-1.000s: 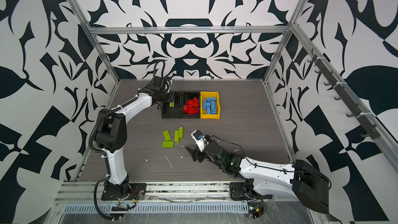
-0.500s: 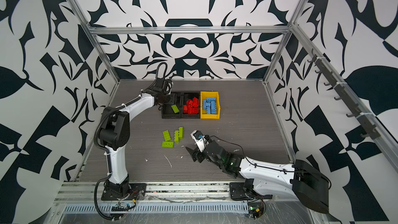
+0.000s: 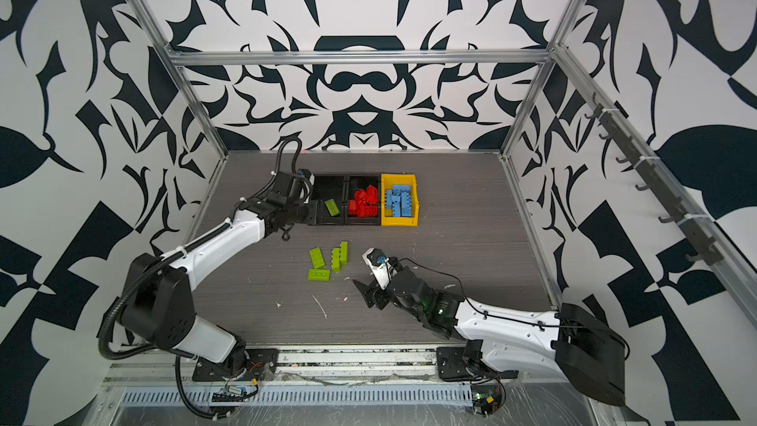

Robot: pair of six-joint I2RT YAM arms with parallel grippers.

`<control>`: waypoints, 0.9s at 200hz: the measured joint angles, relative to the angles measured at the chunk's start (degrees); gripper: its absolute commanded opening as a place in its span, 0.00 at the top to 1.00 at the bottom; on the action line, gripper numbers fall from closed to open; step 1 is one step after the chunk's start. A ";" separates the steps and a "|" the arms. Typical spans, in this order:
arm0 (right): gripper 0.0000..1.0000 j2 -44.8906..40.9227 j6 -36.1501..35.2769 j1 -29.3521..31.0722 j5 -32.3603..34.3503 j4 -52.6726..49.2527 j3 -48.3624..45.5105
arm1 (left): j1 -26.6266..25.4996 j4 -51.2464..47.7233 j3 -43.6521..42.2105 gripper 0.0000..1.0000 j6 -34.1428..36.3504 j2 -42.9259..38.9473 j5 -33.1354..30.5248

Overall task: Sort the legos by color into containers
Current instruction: 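Move the left gripper back down onto the next lime-green brick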

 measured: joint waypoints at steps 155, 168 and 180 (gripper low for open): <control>0.16 1.77 -1.11 0.00 1.36 -0.26 0.02 | -4.20 -1.79 -8.83 0.36 -3.54 3.19 -3.56; 0.16 1.77 -1.11 0.00 1.36 -0.22 0.02 | -4.20 -1.51 -8.81 0.36 -3.54 3.98 -3.56; 0.16 1.77 -1.11 0.00 1.36 -0.24 0.02 | -4.20 -1.22 -8.81 0.36 -3.54 4.96 -3.52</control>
